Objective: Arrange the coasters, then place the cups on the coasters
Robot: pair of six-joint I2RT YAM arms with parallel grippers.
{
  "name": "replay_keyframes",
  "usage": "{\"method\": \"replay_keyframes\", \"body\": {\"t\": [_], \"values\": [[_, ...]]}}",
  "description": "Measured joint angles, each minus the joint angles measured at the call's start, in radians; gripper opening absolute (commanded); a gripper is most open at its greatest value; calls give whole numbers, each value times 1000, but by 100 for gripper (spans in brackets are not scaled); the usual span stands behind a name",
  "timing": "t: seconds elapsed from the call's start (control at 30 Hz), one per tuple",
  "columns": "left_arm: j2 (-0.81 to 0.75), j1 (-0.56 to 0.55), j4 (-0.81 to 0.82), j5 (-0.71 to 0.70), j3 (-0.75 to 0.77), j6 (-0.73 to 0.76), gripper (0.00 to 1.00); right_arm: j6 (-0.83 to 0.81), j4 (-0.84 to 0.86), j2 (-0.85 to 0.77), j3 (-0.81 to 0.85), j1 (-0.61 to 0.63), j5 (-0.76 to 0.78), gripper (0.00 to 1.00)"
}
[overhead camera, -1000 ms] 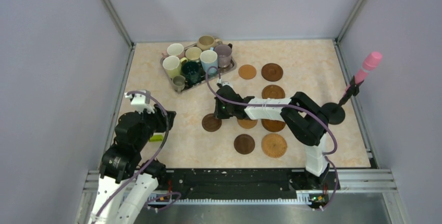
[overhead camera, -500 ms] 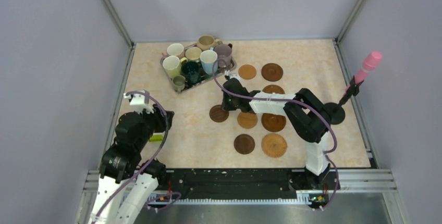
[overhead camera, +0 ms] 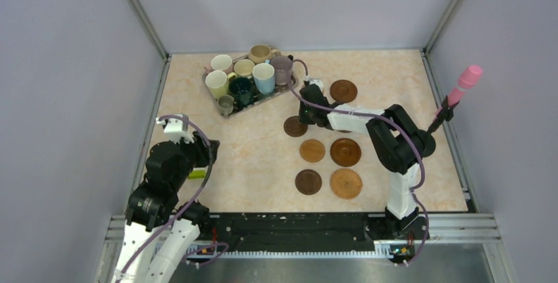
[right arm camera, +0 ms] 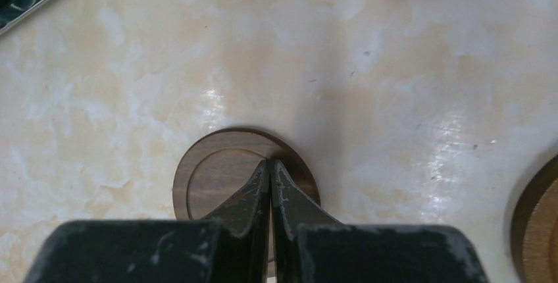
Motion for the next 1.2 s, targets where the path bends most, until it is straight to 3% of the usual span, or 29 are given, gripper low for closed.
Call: {"method": "replay_keyframes", "body": {"t": [0.67,1.2], "values": [[5,0,0,0,0,0,50,-30,34,-37,-60,-145,0,0],[9,0,0,5,0,1,50,-46,43,-51,-79,-180,-31,0]]}}
